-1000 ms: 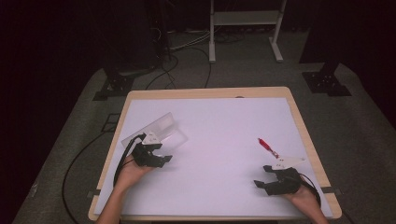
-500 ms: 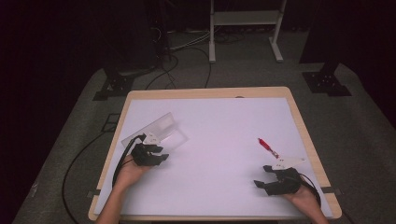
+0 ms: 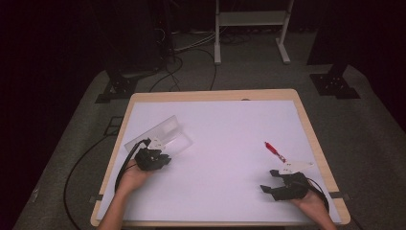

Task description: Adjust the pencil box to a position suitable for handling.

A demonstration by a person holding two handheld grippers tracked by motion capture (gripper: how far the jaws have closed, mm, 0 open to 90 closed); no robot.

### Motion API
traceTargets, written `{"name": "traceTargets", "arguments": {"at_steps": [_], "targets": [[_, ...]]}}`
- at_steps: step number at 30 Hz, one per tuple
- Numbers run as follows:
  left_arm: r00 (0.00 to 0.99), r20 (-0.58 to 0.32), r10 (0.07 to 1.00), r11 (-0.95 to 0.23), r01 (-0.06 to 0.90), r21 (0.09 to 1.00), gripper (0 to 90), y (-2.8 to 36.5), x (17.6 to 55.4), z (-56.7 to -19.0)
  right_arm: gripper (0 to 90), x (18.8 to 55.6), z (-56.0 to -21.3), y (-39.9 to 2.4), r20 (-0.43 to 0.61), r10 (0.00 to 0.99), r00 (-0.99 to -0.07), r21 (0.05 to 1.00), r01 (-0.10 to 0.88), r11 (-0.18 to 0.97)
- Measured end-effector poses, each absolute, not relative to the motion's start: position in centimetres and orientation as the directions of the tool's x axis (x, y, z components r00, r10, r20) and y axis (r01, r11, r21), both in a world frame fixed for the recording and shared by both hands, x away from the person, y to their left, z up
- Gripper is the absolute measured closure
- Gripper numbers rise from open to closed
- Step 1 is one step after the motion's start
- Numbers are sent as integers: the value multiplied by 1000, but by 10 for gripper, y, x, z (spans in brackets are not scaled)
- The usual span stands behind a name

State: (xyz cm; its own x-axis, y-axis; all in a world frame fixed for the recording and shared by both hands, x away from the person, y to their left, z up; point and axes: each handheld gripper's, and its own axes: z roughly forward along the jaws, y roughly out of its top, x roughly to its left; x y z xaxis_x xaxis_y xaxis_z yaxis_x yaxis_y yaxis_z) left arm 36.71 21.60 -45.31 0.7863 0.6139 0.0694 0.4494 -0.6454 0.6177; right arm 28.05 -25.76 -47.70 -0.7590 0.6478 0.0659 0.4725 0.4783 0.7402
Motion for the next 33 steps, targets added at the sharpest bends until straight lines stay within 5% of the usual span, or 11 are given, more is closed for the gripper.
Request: {"name": "traceTargets", "arguments": {"at_steps": [14,33], "targets": [[788,80,610,-656,446,608,882,215,368,-455,273,281,-477,-258,63,644,-762,743,467,480],[800,140,583,-668,374,643,891,212,356,-443,273,281,-477,-258,67,647,-760,739,474,480]]}}
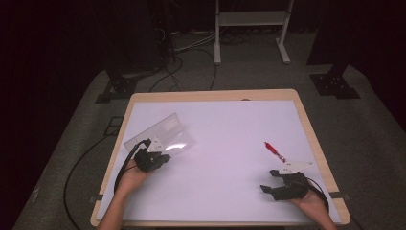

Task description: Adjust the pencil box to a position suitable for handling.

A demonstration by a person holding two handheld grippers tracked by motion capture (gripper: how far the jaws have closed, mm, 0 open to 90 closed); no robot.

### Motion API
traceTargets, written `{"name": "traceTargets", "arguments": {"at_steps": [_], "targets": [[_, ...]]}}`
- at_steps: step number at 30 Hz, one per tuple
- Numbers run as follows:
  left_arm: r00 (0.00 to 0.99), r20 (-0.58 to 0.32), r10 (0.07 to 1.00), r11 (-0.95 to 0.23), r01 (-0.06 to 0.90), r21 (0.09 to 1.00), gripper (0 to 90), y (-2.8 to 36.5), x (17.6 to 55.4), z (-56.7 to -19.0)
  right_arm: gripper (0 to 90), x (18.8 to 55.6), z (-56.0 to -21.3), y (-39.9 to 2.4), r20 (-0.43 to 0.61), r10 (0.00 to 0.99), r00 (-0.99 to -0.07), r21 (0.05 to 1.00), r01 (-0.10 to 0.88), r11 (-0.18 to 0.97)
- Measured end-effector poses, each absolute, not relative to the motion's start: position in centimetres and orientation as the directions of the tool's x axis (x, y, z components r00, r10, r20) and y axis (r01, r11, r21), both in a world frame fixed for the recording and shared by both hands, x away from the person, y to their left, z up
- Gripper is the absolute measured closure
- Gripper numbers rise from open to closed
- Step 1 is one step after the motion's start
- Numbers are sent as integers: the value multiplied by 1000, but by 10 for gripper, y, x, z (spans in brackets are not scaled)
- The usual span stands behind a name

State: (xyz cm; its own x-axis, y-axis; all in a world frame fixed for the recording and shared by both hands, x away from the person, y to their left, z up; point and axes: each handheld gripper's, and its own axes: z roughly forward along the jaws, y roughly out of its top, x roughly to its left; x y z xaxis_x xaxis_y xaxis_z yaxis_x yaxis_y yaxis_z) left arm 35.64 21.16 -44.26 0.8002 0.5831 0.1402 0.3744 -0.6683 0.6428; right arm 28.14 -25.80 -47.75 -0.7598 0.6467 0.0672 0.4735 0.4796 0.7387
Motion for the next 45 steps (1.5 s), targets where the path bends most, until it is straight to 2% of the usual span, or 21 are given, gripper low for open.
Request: {"name": "traceTargets", "arguments": {"at_steps": [13,45], "targets": [[855,174,489,-717,281,638,890,186,348,-423,272,281,-476,-260,69,653,-754,742,476,472],[923,190,333,-747,136,651,890,129,337,-411,273,281,-475,-268,56,666,-744,744,475,469]]}}
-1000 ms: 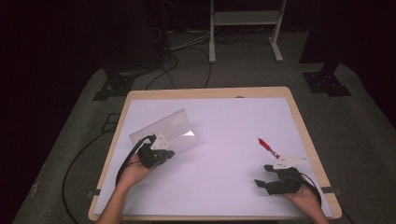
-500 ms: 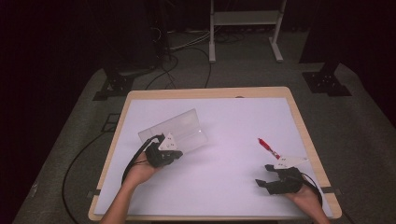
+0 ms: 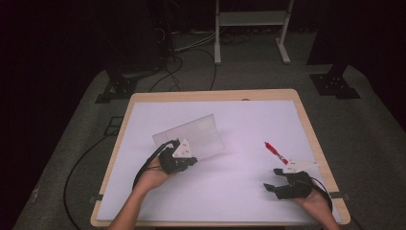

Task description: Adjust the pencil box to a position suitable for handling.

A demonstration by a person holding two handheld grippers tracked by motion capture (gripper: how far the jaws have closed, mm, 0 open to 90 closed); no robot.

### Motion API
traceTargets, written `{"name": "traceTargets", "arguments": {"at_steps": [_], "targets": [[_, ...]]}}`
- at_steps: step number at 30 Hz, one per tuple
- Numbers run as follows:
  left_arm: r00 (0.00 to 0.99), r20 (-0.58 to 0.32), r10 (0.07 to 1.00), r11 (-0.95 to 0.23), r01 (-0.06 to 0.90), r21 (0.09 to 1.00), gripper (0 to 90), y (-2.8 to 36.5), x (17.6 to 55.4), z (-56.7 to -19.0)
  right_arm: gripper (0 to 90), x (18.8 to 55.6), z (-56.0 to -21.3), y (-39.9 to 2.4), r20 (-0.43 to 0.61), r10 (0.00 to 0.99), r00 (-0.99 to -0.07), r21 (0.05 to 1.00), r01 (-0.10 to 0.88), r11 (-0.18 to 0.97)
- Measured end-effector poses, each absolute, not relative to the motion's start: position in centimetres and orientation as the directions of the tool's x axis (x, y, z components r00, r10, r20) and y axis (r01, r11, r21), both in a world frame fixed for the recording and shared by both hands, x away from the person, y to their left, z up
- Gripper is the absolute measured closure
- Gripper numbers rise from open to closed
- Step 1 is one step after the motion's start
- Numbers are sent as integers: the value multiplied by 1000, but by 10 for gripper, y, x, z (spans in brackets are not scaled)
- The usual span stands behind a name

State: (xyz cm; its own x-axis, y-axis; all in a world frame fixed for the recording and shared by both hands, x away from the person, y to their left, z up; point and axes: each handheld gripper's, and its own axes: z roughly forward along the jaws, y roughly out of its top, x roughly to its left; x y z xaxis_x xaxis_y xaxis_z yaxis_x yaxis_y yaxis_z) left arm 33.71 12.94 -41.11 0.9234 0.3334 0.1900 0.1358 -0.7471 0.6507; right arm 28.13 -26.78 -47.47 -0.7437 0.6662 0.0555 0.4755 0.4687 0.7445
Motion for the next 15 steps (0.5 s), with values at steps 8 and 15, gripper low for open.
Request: {"name": "traceTargets", "arguments": {"at_steps": [8,15], "targets": [[938,190,290,-753,100,651,890,115,333,-412,273,281,-474,-269,57,669,-741,744,478,467],[948,187,258,-755,77,651,890,104,329,-413,273,281,-474,-271,54,670,-740,745,477,467]]}}
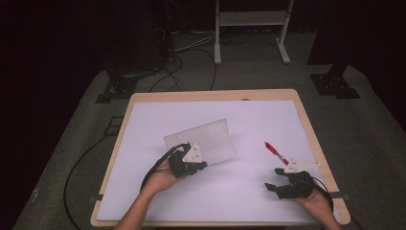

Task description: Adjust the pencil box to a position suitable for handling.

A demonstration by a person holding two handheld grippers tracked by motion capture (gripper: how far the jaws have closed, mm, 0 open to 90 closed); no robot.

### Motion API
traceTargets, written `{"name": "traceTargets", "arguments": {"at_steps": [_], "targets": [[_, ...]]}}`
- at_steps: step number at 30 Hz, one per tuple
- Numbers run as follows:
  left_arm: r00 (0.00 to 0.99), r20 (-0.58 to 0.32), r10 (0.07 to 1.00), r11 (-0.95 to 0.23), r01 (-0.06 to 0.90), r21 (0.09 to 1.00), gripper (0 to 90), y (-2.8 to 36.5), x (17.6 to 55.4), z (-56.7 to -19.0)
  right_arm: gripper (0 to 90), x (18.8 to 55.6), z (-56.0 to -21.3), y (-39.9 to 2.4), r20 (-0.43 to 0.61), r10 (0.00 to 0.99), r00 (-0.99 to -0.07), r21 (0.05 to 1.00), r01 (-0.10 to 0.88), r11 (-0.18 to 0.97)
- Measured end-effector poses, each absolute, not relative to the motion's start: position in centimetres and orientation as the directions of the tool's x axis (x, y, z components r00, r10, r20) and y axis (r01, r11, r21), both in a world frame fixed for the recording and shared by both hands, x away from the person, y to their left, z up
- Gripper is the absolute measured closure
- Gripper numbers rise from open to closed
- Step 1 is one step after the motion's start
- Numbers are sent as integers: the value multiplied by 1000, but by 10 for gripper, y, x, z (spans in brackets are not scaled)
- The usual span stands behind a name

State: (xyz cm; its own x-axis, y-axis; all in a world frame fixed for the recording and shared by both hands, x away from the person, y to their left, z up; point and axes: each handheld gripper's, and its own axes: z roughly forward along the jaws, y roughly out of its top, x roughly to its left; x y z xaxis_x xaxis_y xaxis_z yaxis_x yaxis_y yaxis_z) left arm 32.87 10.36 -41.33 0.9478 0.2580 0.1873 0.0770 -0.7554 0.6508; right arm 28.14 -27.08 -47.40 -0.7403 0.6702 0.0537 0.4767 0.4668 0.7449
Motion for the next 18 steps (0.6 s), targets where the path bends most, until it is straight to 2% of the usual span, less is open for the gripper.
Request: {"name": "traceTargets", "arguments": {"at_steps": [18], "targets": [[966,161,201,-755,48,654,889,83,320,-422,272,281,-474,-273,54,674,-737,745,479,464]]}}
